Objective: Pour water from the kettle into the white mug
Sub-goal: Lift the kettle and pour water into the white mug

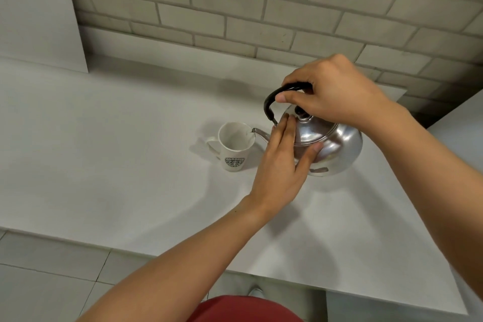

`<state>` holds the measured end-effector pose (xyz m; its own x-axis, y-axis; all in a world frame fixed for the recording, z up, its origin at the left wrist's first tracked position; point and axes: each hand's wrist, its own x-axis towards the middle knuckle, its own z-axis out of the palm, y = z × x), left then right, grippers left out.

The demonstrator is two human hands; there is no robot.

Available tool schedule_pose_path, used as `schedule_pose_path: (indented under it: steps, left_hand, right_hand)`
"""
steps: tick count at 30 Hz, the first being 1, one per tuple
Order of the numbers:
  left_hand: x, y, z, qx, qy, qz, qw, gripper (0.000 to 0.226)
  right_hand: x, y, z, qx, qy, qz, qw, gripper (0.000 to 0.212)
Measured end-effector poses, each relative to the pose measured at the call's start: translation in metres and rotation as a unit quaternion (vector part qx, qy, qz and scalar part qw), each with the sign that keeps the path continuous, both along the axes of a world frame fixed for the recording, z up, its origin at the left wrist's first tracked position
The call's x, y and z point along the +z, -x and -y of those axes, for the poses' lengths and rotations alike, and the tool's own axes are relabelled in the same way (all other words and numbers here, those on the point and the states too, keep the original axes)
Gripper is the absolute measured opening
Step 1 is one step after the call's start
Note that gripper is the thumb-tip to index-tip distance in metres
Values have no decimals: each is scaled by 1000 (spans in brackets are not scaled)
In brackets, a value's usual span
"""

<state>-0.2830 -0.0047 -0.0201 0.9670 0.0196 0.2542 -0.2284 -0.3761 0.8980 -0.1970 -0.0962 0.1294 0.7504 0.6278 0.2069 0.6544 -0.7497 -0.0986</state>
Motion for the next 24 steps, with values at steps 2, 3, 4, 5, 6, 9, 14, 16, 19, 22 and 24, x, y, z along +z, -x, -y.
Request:
schedule_pose_path:
  steps: [2,3,4,5,6,9,14,16,19,22,24]
  left_hand:
    - [0,-1,1,3,12,8,1000,72]
    - [0,-2,1,6,19,9,1000,72]
    - [0,-3,2,8,25,9,1000,73]
    - [0,-4,2,11,30,9,999,73]
    - [0,-5,3,14,33,9,999,73]
    - [-2,-7,4,20,41,7,999,73]
    - [-2,-7,7,31,58,14,998,73]
    - [-2,-7,8,35,59,21,997,72]
    - [-1,-8,8,40,58,28,997,69]
    - [-1,-8,9,44,62,34,997,66]
    - [-1,-7,9,47,68,32,996,66]
  right_hand:
    - [3,0,-4,5,14,1,1000,40]
    - [5,0,-6,10,20,3,1000,41]
    - [6,0,-9,16,27,6,1000,41]
    - [8,0,-11,18,35,8,999,41]
    - [9,0,-13,19,44,8,999,41]
    - [13,-1,-18,20,63,5,998,41]
    - [19,0,-25,18,76,-13,997,36]
    - [21,0,-28,17,86,-21,996,36]
    - [22,0,-30,12,96,-25,995,35]
    - [22,-1,-31,10,106,-22,994,33]
    - [21,0,-33,12,113,-16,993,34]
